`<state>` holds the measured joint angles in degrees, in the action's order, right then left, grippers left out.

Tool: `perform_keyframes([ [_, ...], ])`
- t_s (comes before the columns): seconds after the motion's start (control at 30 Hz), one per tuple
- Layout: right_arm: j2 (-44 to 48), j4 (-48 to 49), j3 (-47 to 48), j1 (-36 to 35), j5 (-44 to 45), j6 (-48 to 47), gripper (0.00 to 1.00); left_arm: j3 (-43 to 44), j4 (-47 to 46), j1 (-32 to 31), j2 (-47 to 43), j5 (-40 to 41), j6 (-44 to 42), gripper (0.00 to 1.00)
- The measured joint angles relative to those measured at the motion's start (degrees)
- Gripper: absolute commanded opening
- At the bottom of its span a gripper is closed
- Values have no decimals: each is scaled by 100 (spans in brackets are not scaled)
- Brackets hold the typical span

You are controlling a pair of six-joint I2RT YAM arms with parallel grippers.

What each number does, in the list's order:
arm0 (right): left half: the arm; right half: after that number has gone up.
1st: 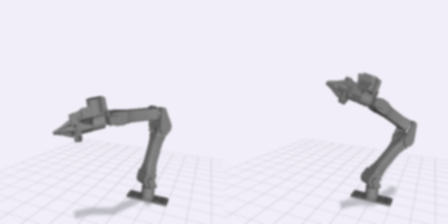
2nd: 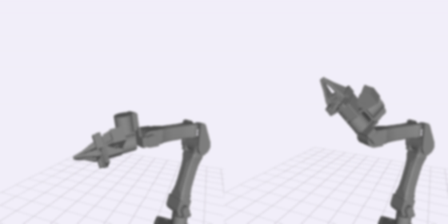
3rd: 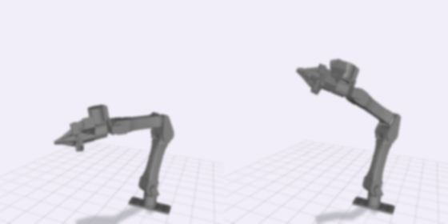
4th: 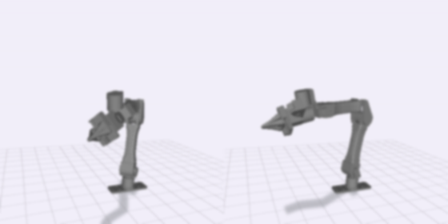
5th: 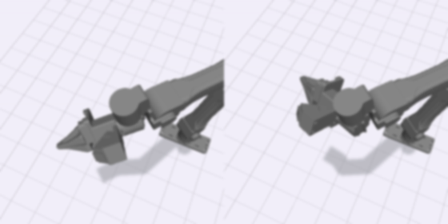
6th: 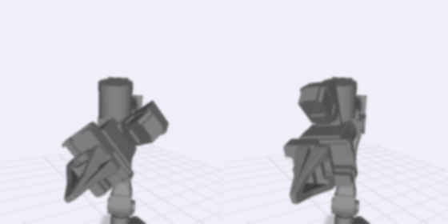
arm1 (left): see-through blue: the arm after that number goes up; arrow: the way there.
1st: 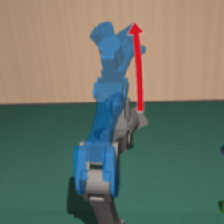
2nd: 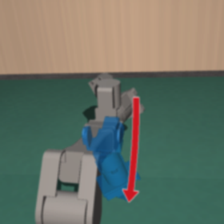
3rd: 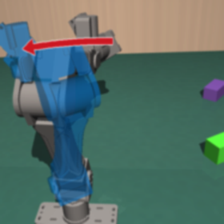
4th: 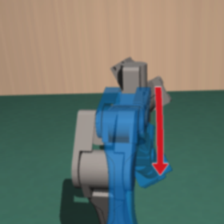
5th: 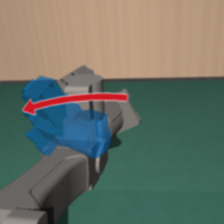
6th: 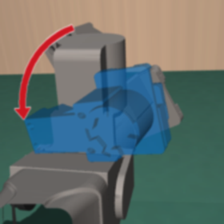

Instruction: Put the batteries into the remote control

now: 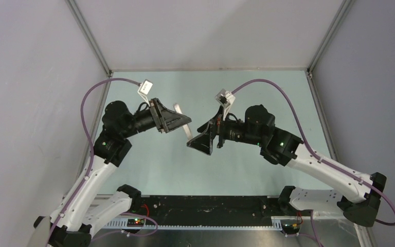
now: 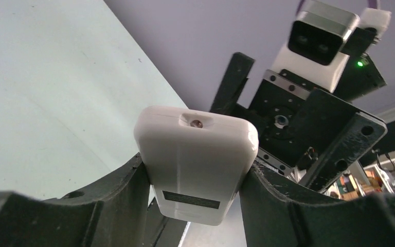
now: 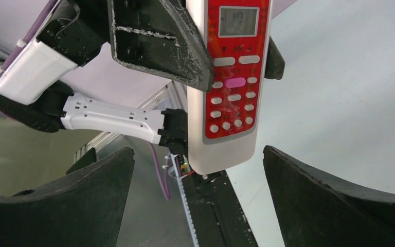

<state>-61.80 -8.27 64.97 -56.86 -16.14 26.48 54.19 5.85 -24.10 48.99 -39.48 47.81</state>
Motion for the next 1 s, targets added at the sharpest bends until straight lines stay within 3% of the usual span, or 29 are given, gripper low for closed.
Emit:
perform_keyframes([
  [0.3, -435, 391, 0, 24, -590, 210, 99, 0, -177, -17, -7, -498, -92, 0],
  [0.4, -535, 446, 0, 52, -656, 240, 94, 0, -238, -26, -9, -640, -92, 0],
  [0.67, -667, 800, 0, 166, -1064, 393, 56, 0, -557, -50, -94, -916, -90, 2],
  [0.77, -686, 929, 0, 203, -1235, 487, 46, 0, -638, -52, -125, -935, -74, 6],
  [0.83, -715, 990, 0, 240, -1329, 507, 42, 0, -649, -52, -144, -922, -44, 24],
  [0.87, -730, 1021, 0, 254, -1355, 518, 39, 0, -658, -50, -144, -905, -42, 44],
  [0.9, -745, 1038, 0, 271, -1386, 538, 37, 0, -656, -50, -142, -883, -44, 56],
  [0.93, -758, 1054, 0, 289, -1403, 553, 36, -2, -654, -50, -142, -866, -44, 75],
  [1.0, -769, 1069, 0, 308, -1408, 599, 35, -9, -669, -50, -142, -820, -50, 96],
])
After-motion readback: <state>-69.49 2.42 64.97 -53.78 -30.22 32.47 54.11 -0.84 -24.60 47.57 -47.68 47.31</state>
